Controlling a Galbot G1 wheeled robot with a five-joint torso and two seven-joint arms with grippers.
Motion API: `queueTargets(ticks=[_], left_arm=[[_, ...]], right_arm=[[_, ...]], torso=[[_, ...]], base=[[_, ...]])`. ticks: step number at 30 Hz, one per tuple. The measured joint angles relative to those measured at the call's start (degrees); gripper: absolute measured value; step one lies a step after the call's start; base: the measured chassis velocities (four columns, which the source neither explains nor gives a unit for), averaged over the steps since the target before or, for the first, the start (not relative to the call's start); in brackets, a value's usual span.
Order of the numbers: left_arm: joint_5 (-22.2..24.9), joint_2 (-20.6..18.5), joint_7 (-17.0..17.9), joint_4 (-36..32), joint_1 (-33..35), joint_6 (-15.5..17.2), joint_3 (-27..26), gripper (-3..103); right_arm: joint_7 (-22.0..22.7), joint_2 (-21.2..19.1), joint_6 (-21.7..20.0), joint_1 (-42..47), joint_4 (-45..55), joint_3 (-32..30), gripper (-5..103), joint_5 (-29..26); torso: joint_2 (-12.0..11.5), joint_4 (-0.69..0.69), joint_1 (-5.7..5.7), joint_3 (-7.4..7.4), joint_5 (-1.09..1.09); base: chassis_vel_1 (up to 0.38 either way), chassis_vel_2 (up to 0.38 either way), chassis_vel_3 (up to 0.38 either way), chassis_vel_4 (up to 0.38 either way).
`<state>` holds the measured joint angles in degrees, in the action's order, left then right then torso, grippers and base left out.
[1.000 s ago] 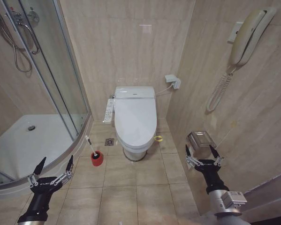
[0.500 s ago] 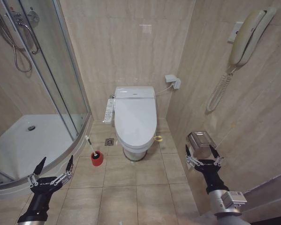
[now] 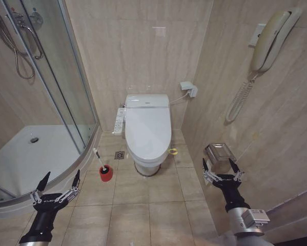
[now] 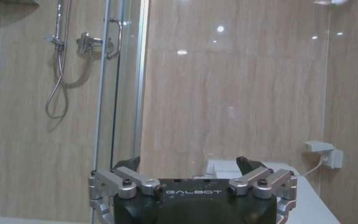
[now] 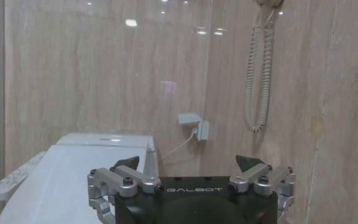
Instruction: Open the toilet lid, clean the toilet bowl with a toilet brush, close the toilet lid, and flush.
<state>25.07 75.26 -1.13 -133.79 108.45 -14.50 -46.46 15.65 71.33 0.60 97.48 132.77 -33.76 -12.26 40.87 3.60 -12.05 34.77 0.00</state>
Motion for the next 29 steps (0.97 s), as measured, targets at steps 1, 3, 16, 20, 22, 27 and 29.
queueTargets(ticks=[1, 3, 16, 20, 22, 27, 29], left_arm=[[0.00, 0.00, 0.00, 0.00, 0.00, 0.00, 0.00, 100], [0.00, 0.00, 0.00, 0.00, 0.00, 0.00, 0.00, 100], [0.00, 0.00, 0.01, 0.00, 0.00, 0.00, 0.00, 100], [0.00, 0.00, 0.00, 0.00, 0.00, 0.00, 0.00, 100], [0.00, 0.00, 0.00, 0.00, 0.00, 0.00, 0.00, 100], [0.00, 0.00, 0.00, 0.00, 0.00, 0.00, 0.00, 100], [0.00, 0.00, 0.00, 0.00, 0.00, 0.00, 0.00, 100]], right_arm=[[0.00, 0.00, 0.00, 0.00, 0.00, 0.00, 100, 0.00], [0.00, 0.00, 0.00, 0.00, 0.00, 0.00, 100, 0.00], [0.00, 0.00, 0.00, 0.00, 0.00, 0.00, 100, 0.00], [0.00, 0.00, 0.00, 0.00, 0.00, 0.00, 100, 0.00], [0.00, 0.00, 0.00, 0.00, 0.00, 0.00, 100, 0.00], [0.00, 0.00, 0.00, 0.00, 0.00, 0.00, 100, 0.00], [0.00, 0.00, 0.00, 0.00, 0.00, 0.00, 100, 0.00]], torso=[[0.00, 0.00, 0.00, 0.00, 0.00], [0.00, 0.00, 0.00, 0.00, 0.00], [0.00, 0.00, 0.00, 0.00, 0.00], [0.00, 0.00, 0.00, 0.00, 0.00], [0.00, 0.00, 0.00, 0.00, 0.00], [0.00, 0.00, 0.00, 0.00, 0.00], [0.00, 0.00, 0.00, 0.00, 0.00]], base=[[0.000, 0.000, 0.000, 0.000], [0.000, 0.000, 0.000, 0.000], [0.000, 0.000, 0.000, 0.000], [0.000, 0.000, 0.000, 0.000], [0.000, 0.000, 0.000, 0.000], [0.000, 0.000, 0.000, 0.000], [0.000, 0.000, 0.000, 0.000]])
